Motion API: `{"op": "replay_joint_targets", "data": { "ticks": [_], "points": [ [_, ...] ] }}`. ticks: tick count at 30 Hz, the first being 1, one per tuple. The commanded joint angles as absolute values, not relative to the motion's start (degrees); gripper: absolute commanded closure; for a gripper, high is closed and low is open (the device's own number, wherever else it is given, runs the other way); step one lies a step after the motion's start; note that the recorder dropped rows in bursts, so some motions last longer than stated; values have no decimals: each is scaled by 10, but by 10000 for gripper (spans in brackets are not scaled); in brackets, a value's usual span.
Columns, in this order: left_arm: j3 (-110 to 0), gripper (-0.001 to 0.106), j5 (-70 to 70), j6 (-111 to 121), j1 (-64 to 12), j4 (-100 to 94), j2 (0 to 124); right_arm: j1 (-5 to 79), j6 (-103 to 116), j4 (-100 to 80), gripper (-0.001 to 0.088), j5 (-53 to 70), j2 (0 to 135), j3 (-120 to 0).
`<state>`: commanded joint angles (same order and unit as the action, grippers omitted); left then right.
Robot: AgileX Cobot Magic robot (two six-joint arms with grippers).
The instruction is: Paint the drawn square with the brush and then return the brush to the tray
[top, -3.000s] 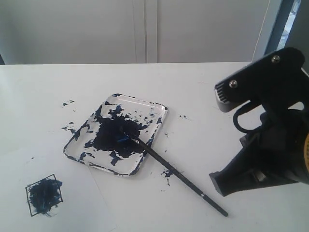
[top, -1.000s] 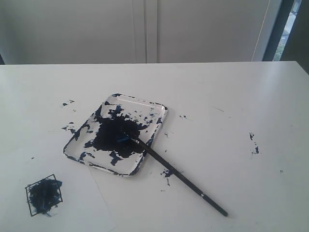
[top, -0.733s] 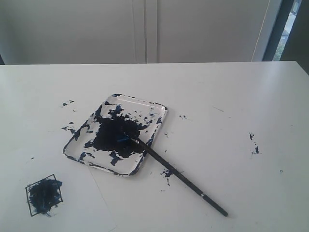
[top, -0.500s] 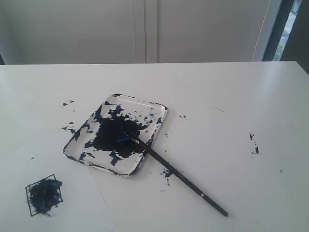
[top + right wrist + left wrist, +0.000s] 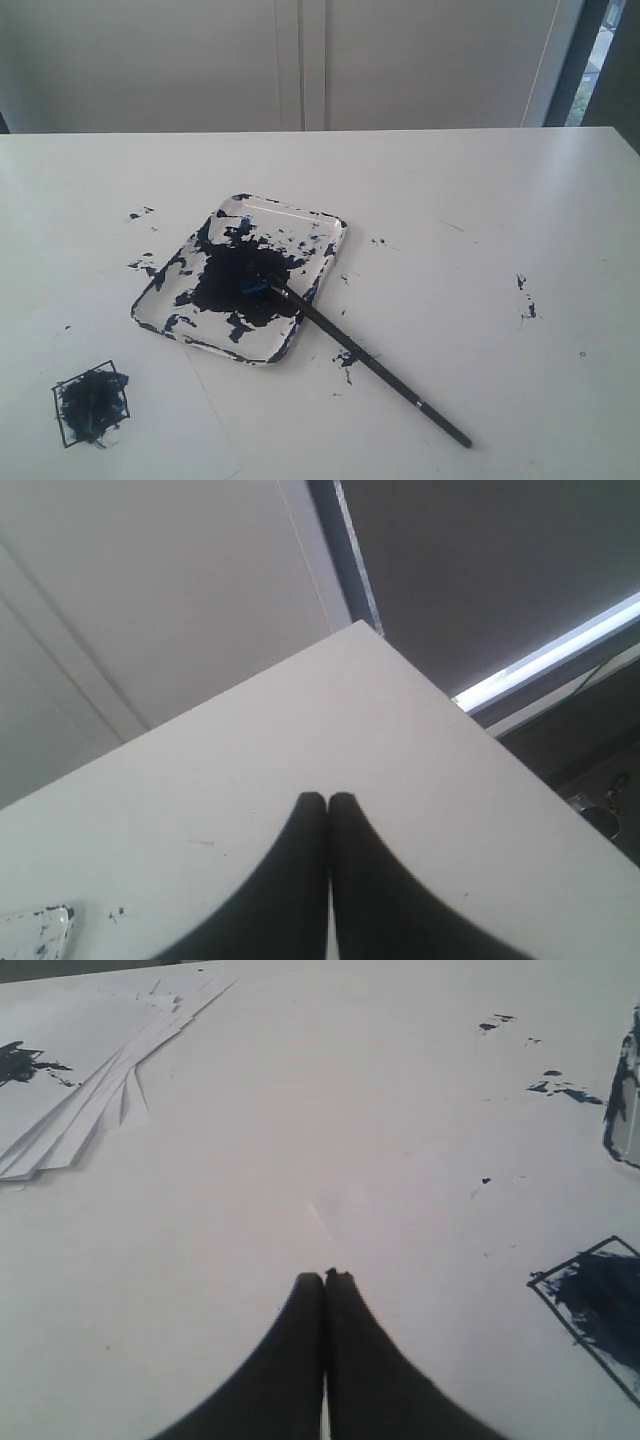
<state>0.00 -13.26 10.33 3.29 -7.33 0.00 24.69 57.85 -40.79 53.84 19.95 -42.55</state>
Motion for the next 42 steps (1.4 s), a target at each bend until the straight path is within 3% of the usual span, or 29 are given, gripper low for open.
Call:
{"op": "replay_joint_targets", "data": {
  "ticks": [15, 23, 42],
  "points": [
    [0, 1053, -133, 103, 33, -69, 0, 158, 578, -408, 868, 538, 90, -425],
    [0, 1053, -133, 103, 33, -69, 0, 153, 578, -409, 868, 537, 76, -422],
    [0, 1053, -133, 103, 33, -75, 0, 69, 578, -408, 868, 569, 0, -294]
  ]
}}
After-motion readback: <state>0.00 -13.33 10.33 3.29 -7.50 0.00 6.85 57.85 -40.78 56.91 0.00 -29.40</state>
